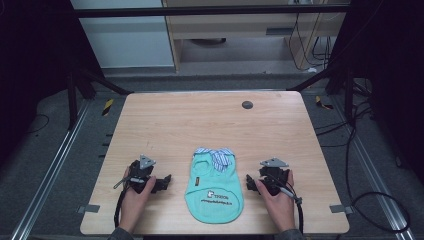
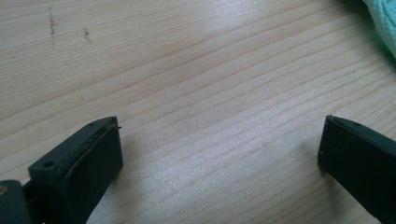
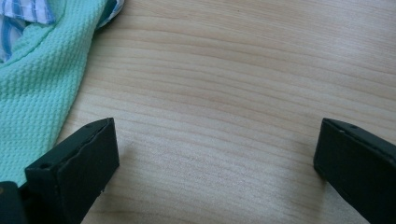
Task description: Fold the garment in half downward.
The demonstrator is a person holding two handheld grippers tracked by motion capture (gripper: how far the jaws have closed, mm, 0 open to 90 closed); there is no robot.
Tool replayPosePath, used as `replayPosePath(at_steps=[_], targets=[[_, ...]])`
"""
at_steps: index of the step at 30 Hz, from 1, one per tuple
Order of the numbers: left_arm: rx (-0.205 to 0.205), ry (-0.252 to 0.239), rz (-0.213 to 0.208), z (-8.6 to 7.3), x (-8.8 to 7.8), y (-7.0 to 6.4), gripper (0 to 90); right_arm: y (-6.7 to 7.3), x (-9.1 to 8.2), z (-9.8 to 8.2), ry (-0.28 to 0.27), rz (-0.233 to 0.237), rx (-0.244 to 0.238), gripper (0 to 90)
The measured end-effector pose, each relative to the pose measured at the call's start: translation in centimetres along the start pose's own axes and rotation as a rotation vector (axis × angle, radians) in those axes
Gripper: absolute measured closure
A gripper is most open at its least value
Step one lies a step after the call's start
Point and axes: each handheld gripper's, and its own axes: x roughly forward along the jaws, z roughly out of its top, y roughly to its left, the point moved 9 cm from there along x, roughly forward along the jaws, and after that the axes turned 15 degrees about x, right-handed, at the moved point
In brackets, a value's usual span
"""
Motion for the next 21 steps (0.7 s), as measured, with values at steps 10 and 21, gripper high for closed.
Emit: replayPosePath(at_steps=[10,21], targets=[[0.02,0.009,-0.018,-0.3,-0.5,-0.6,0.0,0.4,-0.8,-0.7,-0.004,0.021,-0.016,5.4],[0.08,-0.019,-0.143,3.6,-0.6,-0.1,12.2,2.1,-0.5,1.7,0.078,0.111,-0.16,36.3]])
